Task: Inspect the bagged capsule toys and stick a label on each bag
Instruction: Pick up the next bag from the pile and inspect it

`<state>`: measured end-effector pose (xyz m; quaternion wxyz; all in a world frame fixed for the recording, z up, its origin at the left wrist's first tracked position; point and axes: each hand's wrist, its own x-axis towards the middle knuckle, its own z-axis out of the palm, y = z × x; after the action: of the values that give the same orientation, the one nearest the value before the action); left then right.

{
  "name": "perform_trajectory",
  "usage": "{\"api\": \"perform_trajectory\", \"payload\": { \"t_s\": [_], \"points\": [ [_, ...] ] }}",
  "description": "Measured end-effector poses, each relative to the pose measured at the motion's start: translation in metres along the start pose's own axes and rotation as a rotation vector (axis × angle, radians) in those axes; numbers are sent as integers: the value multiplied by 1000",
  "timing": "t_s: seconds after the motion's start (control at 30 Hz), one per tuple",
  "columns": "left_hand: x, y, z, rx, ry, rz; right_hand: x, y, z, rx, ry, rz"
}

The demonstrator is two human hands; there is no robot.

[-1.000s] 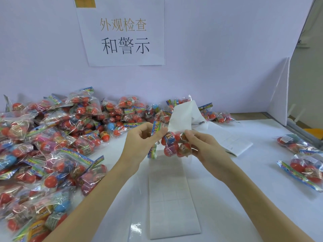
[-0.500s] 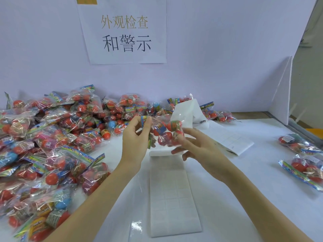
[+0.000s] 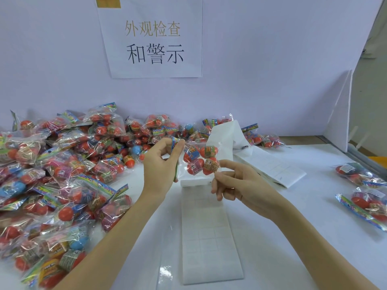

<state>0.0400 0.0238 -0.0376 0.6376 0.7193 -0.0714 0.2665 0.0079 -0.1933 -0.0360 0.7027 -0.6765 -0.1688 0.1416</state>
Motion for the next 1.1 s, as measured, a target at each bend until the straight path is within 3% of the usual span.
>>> {"api": "perform_trajectory", "payload": {
  "t_s": [0.17,0.3,0.37,0.43,0.53,0.63,0.77,0.93,1.1],
  "points": [
    [-1,3,-2,-34,-76,22,-1,-2,1,-28,15,47],
    [-1,9,1,57,-47,45,1,1,0,-107,23,17],
    [0,12,0,97,-146,47,2,3,0,-124,7,-6],
    [-1,15,1,29,-279,-50,3,4,3,-32,-31,-13],
    [-5,16,5,-82,-356,-173,1,1,5,63,-102,27],
    [-4,13,1,-85,-431,-174,-1,-3,3,-86,-51,67],
    [-2,15,-2,-90,-449,-150,2,-1,-2,-183,146,-8],
    [-11,16,6,-261,-493,-154,2,2,5,-129,105,-49],
    [-11,13,9,-255,-341,-114,2,1,3,-128,64,11]
  ]
}}
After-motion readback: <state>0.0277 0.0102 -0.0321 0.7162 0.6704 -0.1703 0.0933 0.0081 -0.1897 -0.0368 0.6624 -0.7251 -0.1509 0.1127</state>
